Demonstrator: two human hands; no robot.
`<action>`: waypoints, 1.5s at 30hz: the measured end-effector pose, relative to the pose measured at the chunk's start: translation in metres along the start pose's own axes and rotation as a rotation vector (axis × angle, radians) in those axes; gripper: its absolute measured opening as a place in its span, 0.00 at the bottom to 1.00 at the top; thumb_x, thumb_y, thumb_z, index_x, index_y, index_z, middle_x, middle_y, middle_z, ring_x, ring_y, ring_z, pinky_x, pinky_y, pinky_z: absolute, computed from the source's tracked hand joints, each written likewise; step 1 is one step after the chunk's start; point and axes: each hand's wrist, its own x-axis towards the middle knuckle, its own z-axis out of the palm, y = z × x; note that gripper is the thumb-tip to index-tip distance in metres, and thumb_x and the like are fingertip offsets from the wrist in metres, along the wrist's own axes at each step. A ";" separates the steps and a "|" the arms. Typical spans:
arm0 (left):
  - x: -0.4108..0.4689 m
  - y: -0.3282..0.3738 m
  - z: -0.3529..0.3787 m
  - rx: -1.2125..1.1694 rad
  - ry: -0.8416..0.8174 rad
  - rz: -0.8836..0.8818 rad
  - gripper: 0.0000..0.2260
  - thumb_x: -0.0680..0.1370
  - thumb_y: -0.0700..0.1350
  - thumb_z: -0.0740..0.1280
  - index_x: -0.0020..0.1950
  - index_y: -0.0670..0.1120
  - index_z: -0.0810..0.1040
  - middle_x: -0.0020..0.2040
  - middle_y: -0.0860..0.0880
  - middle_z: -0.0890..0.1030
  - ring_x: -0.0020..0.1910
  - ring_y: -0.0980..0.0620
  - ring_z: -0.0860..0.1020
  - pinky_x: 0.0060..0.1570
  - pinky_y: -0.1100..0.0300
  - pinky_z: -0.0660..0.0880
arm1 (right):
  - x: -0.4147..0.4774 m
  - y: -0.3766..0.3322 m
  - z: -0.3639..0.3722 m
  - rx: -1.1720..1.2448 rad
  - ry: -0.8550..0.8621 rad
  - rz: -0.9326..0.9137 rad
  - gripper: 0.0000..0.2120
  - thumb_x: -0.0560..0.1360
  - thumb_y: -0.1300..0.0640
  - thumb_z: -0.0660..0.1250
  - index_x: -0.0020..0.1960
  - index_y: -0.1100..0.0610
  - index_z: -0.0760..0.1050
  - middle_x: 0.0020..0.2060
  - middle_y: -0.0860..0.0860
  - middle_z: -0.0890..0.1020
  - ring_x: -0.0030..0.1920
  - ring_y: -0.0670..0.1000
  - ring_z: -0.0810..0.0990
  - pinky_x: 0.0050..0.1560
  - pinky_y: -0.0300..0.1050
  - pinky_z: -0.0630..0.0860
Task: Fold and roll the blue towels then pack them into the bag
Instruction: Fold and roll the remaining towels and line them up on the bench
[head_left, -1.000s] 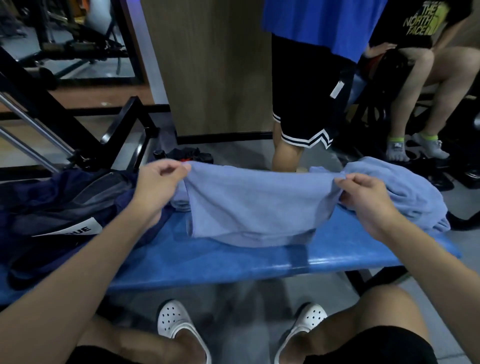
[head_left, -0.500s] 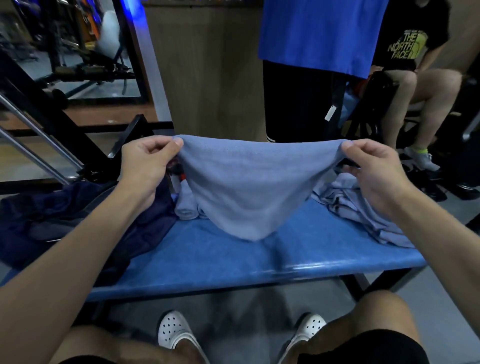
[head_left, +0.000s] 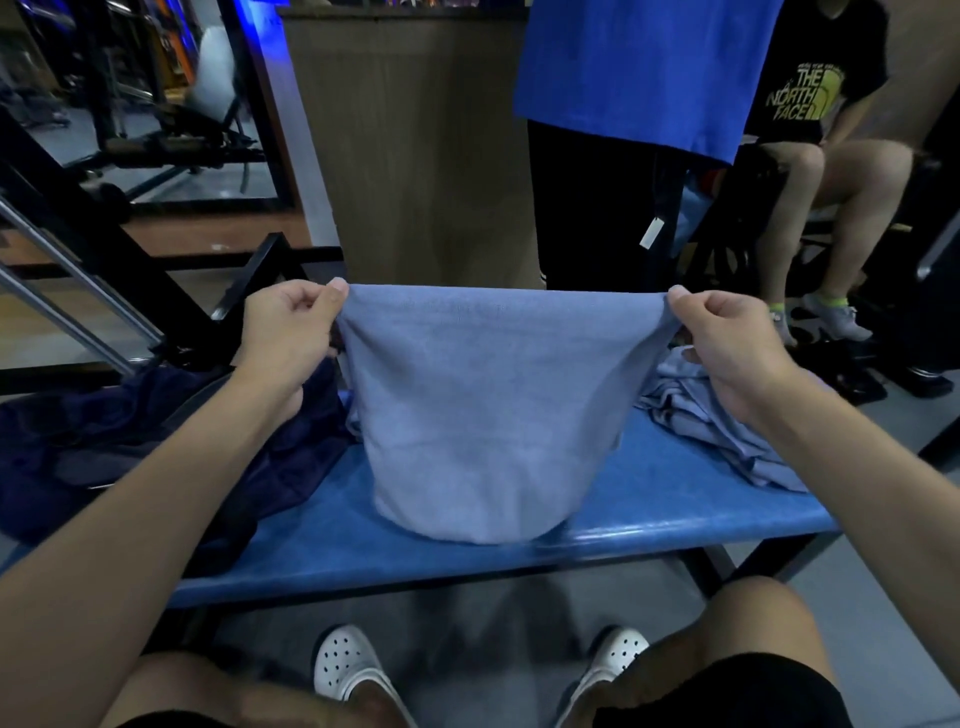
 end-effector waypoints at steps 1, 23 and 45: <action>-0.001 0.000 0.000 0.024 -0.011 -0.003 0.11 0.81 0.48 0.67 0.42 0.43 0.81 0.35 0.48 0.78 0.25 0.62 0.74 0.29 0.65 0.73 | 0.000 0.001 0.001 -0.023 0.018 0.014 0.17 0.80 0.50 0.64 0.37 0.59 0.73 0.35 0.54 0.74 0.35 0.47 0.72 0.35 0.38 0.71; -0.009 -0.013 -0.020 0.237 -0.186 0.112 0.11 0.77 0.36 0.70 0.58 0.45 0.82 0.45 0.50 0.83 0.44 0.53 0.81 0.49 0.62 0.76 | -0.004 0.008 -0.010 -0.330 -0.227 -0.034 0.10 0.77 0.64 0.68 0.58 0.59 0.78 0.39 0.56 0.77 0.36 0.51 0.74 0.40 0.43 0.73; -0.025 0.010 -0.031 -0.001 -0.351 -0.088 0.05 0.81 0.41 0.67 0.51 0.38 0.79 0.32 0.42 0.79 0.25 0.51 0.78 0.23 0.63 0.75 | -0.007 -0.001 -0.031 -0.330 -0.257 -0.014 0.08 0.82 0.62 0.58 0.52 0.64 0.74 0.28 0.52 0.73 0.22 0.41 0.70 0.23 0.33 0.68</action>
